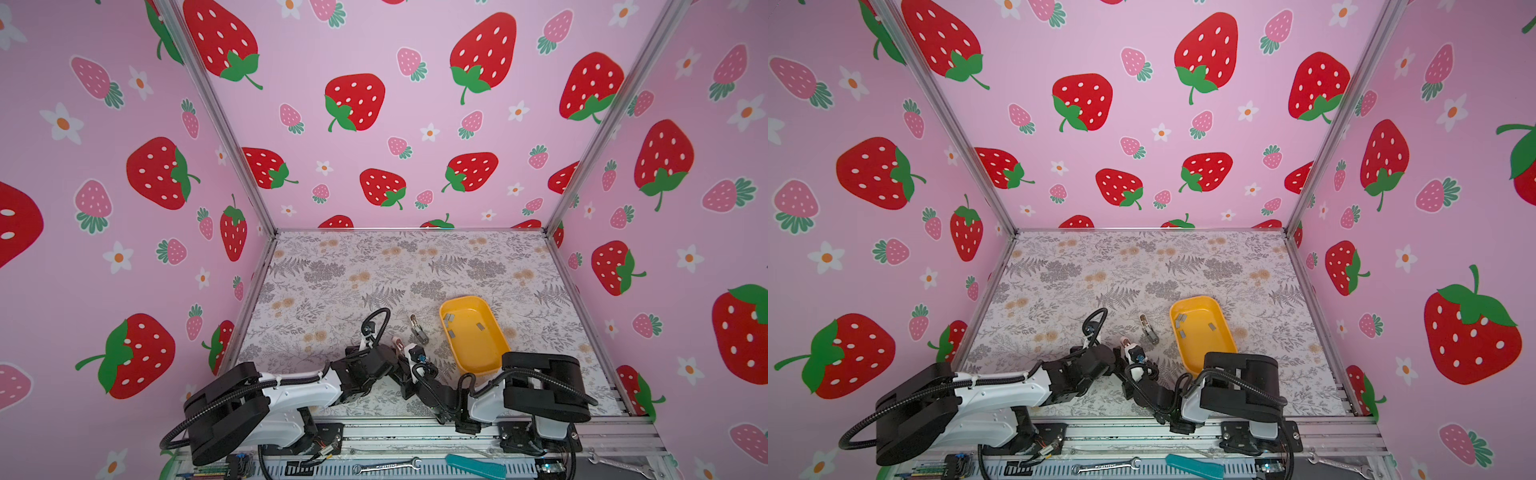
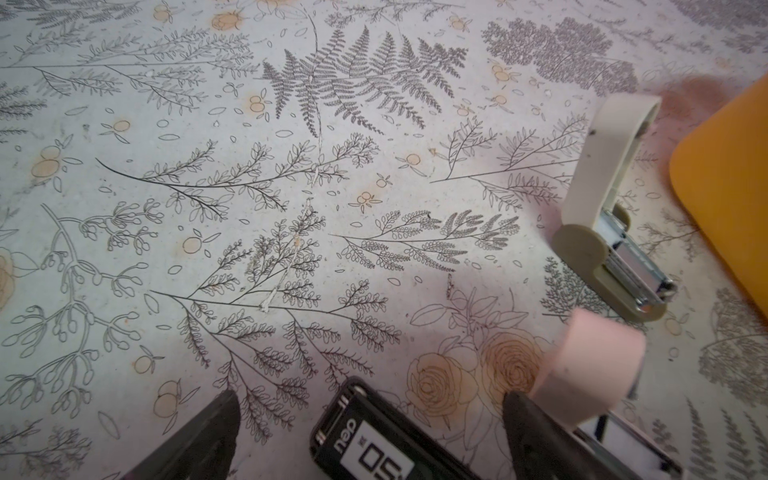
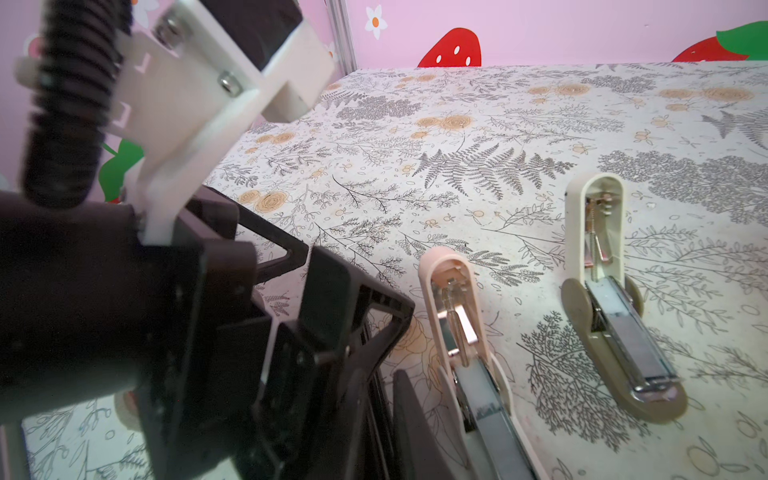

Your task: Load the staples into the stapler

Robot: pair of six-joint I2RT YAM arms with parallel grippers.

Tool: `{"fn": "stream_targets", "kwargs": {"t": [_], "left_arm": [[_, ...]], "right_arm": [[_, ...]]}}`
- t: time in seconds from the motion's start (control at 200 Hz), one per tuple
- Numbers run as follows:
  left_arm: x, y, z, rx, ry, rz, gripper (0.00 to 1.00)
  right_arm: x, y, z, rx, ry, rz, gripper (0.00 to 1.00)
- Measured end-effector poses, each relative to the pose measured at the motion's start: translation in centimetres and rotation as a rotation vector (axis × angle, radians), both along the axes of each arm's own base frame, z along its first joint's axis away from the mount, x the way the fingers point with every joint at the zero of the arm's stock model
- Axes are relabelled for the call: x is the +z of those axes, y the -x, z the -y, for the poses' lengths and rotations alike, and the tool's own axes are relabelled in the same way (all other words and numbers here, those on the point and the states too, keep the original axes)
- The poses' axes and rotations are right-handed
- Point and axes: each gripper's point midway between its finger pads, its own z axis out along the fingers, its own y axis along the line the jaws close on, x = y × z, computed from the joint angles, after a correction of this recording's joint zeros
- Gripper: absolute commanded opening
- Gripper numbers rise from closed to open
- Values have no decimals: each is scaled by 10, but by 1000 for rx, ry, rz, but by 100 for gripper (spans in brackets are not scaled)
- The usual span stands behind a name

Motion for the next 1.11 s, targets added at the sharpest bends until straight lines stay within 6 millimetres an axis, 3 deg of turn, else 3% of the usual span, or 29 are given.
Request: {"fn": "stream_targets", "kwargs": {"t": [0.335,0.545,0.695,0.77,0.965,1.105], "left_arm": [[-1,-2,0,10,-2,9,100],[6,1,-5,-1,-19,7,99],[29,-1,-9,3,7,36,99],[47,-3,-12,10,40,64,99],[84,-5,-39,69,114,131,99],[102,-8,-76,173,166,170,99]], "right_arm": [[0,-2,-1,-17,-48,-10,16],[3,0,2,-4,27,-6,40],[3,2,0,13,90,-8,61],[0,4,-3,28,126,-11,66],[-20,5,6,38,236,-18,70],[-27,5,6,37,268,-18,54]]}}
